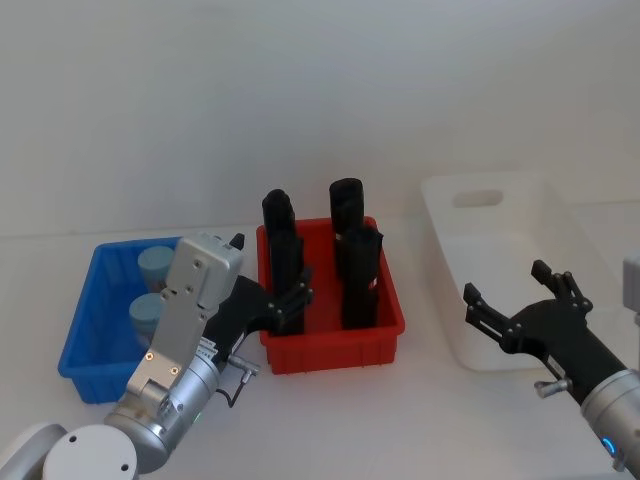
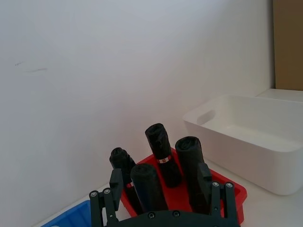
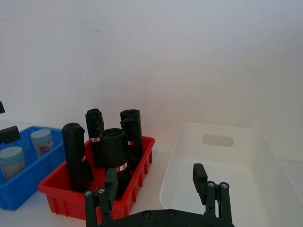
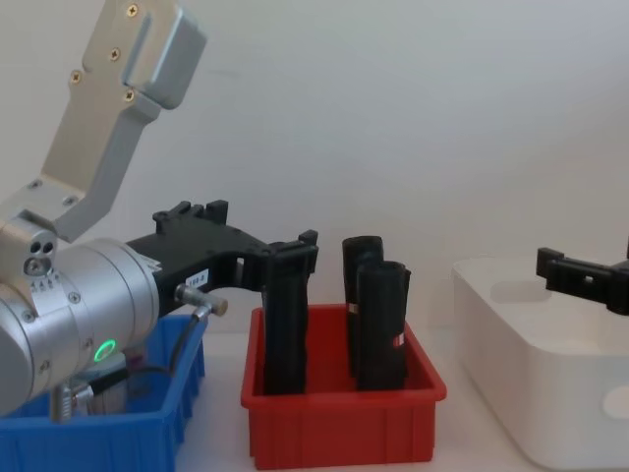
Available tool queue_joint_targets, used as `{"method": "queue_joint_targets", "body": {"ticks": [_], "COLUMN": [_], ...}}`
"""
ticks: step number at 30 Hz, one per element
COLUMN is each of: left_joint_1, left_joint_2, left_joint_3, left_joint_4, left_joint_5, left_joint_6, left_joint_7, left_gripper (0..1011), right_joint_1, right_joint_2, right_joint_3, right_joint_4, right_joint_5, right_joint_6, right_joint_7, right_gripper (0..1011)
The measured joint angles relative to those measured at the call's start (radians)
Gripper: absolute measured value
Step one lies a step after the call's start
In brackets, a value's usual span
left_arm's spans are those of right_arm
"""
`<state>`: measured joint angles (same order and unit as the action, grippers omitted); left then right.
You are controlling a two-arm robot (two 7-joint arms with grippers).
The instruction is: Pick the cotton swabs from the blue box and place them into the white box.
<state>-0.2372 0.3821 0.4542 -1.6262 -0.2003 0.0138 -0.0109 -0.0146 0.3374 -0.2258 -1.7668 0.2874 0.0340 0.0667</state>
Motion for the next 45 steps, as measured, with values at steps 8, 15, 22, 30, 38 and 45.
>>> {"method": "queue_joint_targets", "body": {"ticks": [8,15,22,30,38,45], "left_joint_1": [0.000,0.000,0.000,0.000,0.000,0.000], "left_joint_2": [0.000,0.000,0.000,0.000,0.000,0.000], "left_joint_3": [0.000,0.000,0.000,0.000,0.000,0.000], "left_joint_4": [0.000,0.000,0.000,0.000,0.000,0.000], "left_joint_5": [0.000,0.000,0.000,0.000,0.000,0.000], "left_joint_6": [0.000,0.000,0.000,0.000,0.000,0.000], "left_joint_7": [0.000,0.000,0.000,0.000,0.000,0.000], "left_gripper": [1000,1000,1000,1000,1000,1000], "right_joint_1": [0.000,0.000,0.000,0.000,0.000,0.000], "right_joint_2": [0.000,0.000,0.000,0.000,0.000,0.000], "right_joint_3": [0.000,0.000,0.000,0.000,0.000,0.000], "right_joint_4": [0.000,0.000,0.000,0.000,0.000,0.000], "right_joint_5": [0.000,0.000,0.000,0.000,0.000,0.000], "right_joint_6": [0.000,0.000,0.000,0.000,0.000,0.000], "right_joint_7": [0.000,0.000,0.000,0.000,0.000,0.000], "right_gripper": [1002,1001,1002,1001,1002,1002]}}
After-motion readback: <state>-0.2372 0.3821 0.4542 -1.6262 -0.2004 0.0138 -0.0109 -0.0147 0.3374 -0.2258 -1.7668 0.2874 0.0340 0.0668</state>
